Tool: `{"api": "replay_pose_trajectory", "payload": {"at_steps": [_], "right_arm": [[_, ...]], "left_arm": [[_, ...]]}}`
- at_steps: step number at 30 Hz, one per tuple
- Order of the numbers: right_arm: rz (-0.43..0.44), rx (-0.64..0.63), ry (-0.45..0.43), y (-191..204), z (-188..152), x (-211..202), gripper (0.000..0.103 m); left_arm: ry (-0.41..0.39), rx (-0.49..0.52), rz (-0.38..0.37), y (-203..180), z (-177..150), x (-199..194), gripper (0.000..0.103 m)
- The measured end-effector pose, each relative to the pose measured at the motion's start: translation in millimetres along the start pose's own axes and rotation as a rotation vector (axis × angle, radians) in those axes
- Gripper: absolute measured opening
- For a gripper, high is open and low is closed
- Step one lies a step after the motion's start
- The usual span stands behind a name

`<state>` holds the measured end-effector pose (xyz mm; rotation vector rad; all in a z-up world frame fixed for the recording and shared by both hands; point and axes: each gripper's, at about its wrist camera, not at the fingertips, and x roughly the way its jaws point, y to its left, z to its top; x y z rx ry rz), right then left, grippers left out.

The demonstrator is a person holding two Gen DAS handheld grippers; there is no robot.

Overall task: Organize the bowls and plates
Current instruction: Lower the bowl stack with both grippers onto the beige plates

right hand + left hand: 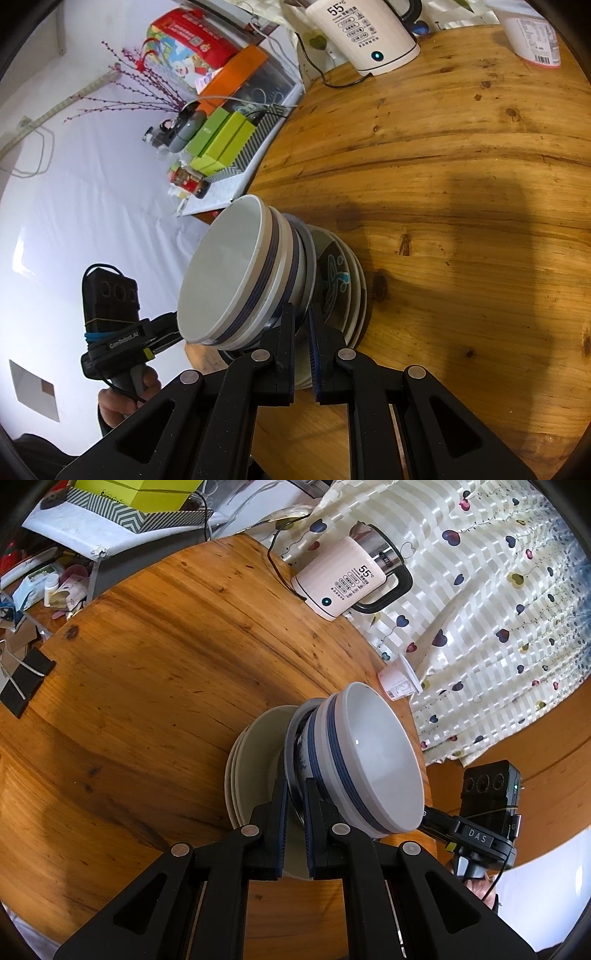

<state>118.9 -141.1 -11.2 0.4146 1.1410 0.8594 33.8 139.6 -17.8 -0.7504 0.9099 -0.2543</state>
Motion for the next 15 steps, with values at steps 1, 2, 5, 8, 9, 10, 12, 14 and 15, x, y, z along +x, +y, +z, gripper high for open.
{"api": "replay_pose_trajectory", "payload": {"at_steps": [1, 2, 5, 8, 9, 10, 12, 14, 15], "right_arm": [[-0.001, -0.001, 0.0, 0.1, 0.2, 0.0, 0.009], [-0.003, -0.002, 0.0, 0.0, 0.1, 0.0, 0.009], [-0.004, -0.001, 0.002, -0.2, 0.6, 0.6, 0.009], [-0.003, 0.0, 0.003, -0.5, 0.9, 1.2, 0.009], [-0.004, -0.001, 0.002, -0.4, 0.9, 1.1, 0.009], [-0.004, -0.002, 0.003, -0.4, 0.9, 1.2, 0.009], [-0.006, -0.005, 0.004, 0.3, 1.2, 2.6, 0.009], [-0.006, -0.007, 0.006, 0.9, 1.2, 3.2, 0.009], [-0.006, -0.007, 0.006, 1.1, 1.6, 3.9, 0.009]], "left_arm": [[0.0, -0.001, -0.001, 0.0, 0.1, 0.0, 0.007], [0.001, -0.003, -0.002, 0.3, -0.1, -0.5, 0.007], [0.0, -0.006, -0.001, 1.3, -1.1, -2.4, 0.007], [-0.001, -0.007, 0.003, 0.8, -1.8, -3.9, 0.007], [-0.001, -0.007, 0.006, 0.7, -2.0, -4.3, 0.007], [-0.002, -0.007, 0.008, 0.7, -2.2, -4.6, 0.007], [-0.005, -0.007, 0.013, 0.3, -2.5, -5.0, 0.007], [-0.006, -0.008, 0.014, 0.8, -2.7, -5.1, 0.007], [-0.006, -0.01, 0.013, 0.8, -2.8, -5.1, 0.007]]}}
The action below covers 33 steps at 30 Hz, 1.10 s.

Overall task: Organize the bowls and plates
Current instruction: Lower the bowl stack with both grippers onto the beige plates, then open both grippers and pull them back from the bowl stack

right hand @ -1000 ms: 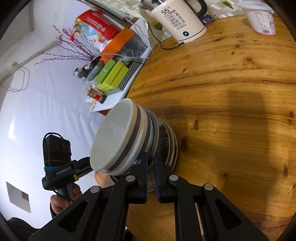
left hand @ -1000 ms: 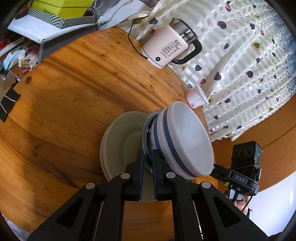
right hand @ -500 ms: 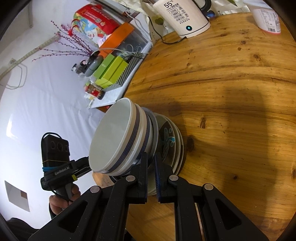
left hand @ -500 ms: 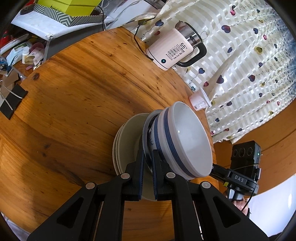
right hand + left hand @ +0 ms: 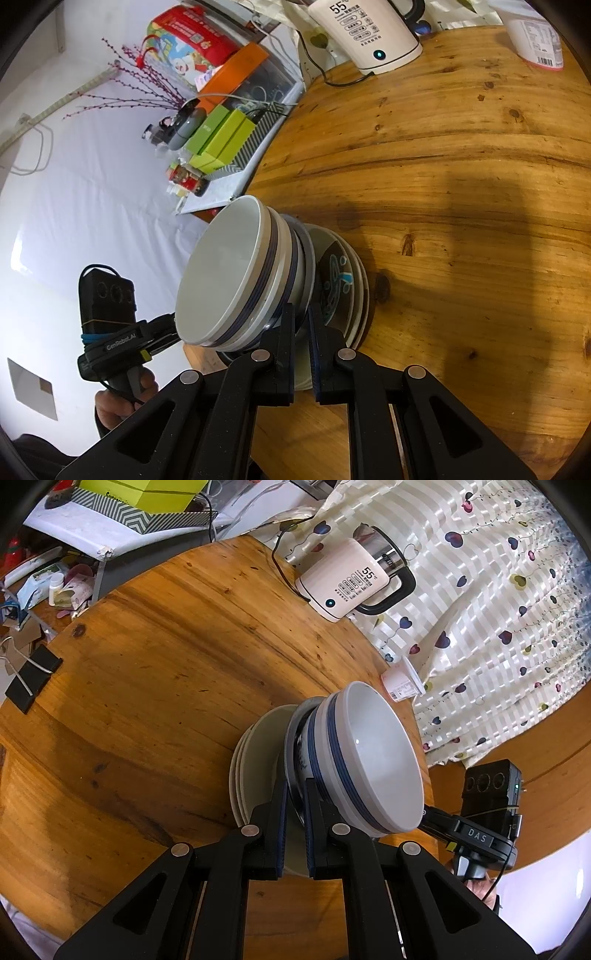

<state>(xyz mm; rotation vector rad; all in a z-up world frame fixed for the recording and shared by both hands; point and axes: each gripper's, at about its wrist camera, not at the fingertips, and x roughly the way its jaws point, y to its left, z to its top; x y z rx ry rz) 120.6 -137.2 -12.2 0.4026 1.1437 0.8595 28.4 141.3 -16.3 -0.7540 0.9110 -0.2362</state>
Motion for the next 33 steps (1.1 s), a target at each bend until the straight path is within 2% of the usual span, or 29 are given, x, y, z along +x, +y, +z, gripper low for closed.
{"api": "replay_pose_trajectory", "payload": {"at_steps": [10, 15, 20, 22, 33], "right_arm": [[-0.009, -0.013, 0.002, 2, 0, 0, 0.01], [-0.027, -0.016, -0.018, 0, -2, -7, 0.018], [-0.037, -0.025, -0.036, 0, -8, -14, 0.03], [-0.052, -0.036, -0.047, 2, -11, -19, 0.038], [-0.112, -0.069, -0.066, 13, -28, -32, 0.052]], "left_arm": [[-0.009, -0.007, 0.001, 1, 0, 0, 0.008], [-0.023, 0.002, 0.018, 0, -2, -1, 0.01], [-0.045, 0.026, 0.051, -3, -5, -6, 0.01], [-0.055, 0.035, 0.065, -5, -7, -8, 0.01], [-0.103, 0.099, 0.13, -20, -24, -20, 0.012]]}}
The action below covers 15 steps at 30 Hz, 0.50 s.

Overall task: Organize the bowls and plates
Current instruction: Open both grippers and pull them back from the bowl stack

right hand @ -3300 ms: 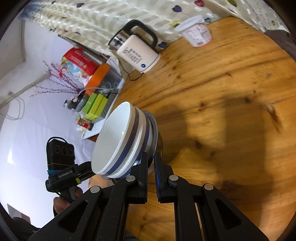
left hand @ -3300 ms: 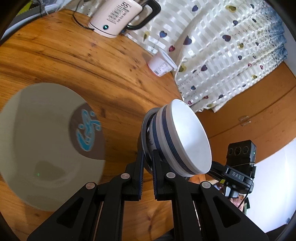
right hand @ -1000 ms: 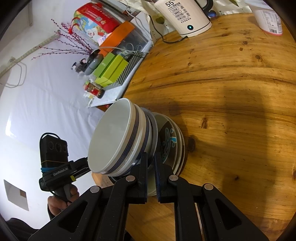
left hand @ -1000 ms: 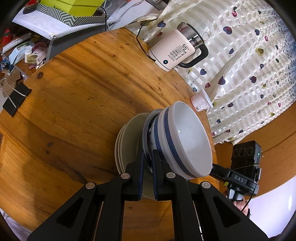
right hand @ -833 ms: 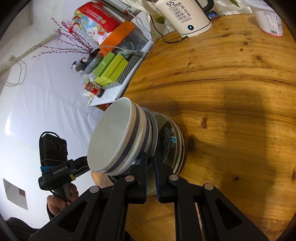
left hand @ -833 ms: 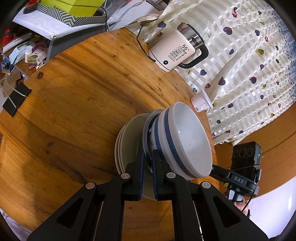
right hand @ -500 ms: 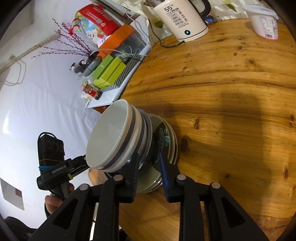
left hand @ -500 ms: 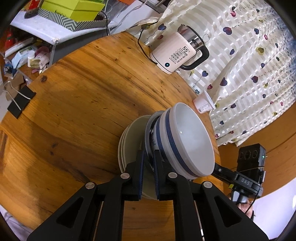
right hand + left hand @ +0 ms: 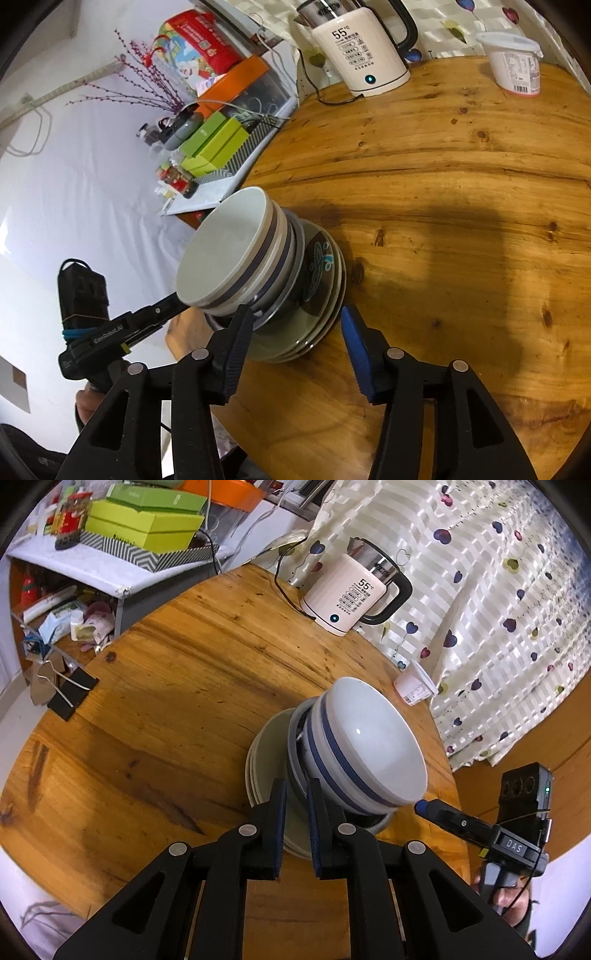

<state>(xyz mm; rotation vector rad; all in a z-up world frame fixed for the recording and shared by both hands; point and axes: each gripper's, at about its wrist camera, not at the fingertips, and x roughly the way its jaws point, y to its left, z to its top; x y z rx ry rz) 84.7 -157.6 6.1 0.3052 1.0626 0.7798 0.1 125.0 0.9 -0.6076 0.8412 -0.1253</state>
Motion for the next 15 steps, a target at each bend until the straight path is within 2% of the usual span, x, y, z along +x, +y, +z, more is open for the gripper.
{"api": "replay_pose_trajectory", "payload": {"at_steps": [15], "right_arm": [[-0.145, -0.135, -0.043, 31, -24, -12, 0.054]], "left_arm": [[-0.051, 0.16, 0.132, -32, -23, -10, 0.012]]}}
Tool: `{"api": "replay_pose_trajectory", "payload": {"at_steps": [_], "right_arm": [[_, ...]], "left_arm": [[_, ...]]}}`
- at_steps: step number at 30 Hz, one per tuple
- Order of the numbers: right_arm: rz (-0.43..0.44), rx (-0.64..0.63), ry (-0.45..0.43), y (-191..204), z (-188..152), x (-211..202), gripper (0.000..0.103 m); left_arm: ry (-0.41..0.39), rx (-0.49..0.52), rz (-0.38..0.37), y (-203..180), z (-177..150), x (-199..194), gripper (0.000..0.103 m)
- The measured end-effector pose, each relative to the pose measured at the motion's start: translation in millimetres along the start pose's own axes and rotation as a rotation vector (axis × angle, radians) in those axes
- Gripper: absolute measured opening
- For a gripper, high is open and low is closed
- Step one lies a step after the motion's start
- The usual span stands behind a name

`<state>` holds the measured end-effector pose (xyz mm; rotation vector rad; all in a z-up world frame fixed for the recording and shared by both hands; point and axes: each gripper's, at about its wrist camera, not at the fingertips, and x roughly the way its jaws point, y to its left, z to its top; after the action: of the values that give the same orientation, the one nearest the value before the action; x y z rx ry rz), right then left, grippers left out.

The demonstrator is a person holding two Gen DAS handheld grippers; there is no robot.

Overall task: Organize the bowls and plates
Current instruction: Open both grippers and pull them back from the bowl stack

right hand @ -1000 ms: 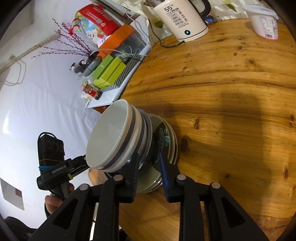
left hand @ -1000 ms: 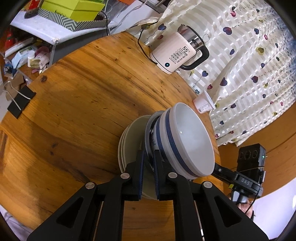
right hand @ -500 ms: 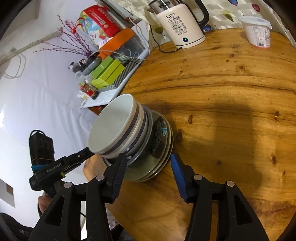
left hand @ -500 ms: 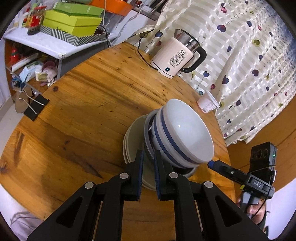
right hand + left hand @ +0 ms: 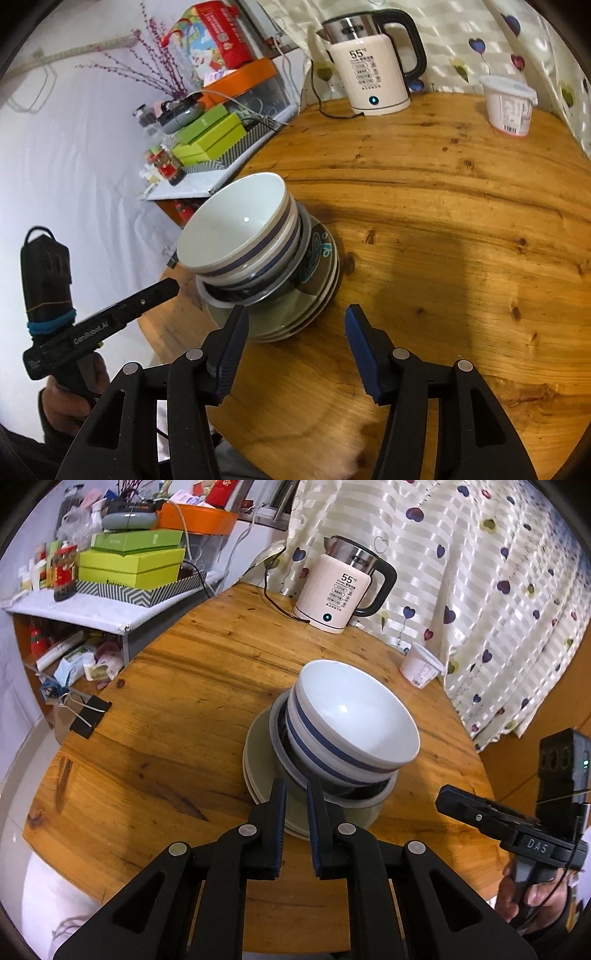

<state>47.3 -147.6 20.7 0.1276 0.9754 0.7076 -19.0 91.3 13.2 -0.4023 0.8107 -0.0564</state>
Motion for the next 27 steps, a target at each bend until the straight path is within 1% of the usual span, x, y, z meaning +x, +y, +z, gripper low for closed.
{"api": "replay_pose_trajectory", "payload": {"at_steps": [6, 14, 20, 27], "right_arm": [[-0.037, -0.051, 0.005, 10, -5, -1, 0.055], [-0.075, -0.117, 0.009, 23, -11, 1, 0.056], [-0.094, -0.162, 0.003, 32, -15, 0, 0.058], [-0.102, -0.175, 0.005, 36, -18, 0, 0.06]], "left_arm": [[-0.006, 0.033, 0.046, -9, -6, 1, 0.012], [0.006, 0.063, 0.077, -17, -11, 2, 0.012], [0.005, 0.079, 0.097, -23, -15, 1, 0.012], [0.023, 0.084, 0.101, -27, -19, 2, 0.012]]}}
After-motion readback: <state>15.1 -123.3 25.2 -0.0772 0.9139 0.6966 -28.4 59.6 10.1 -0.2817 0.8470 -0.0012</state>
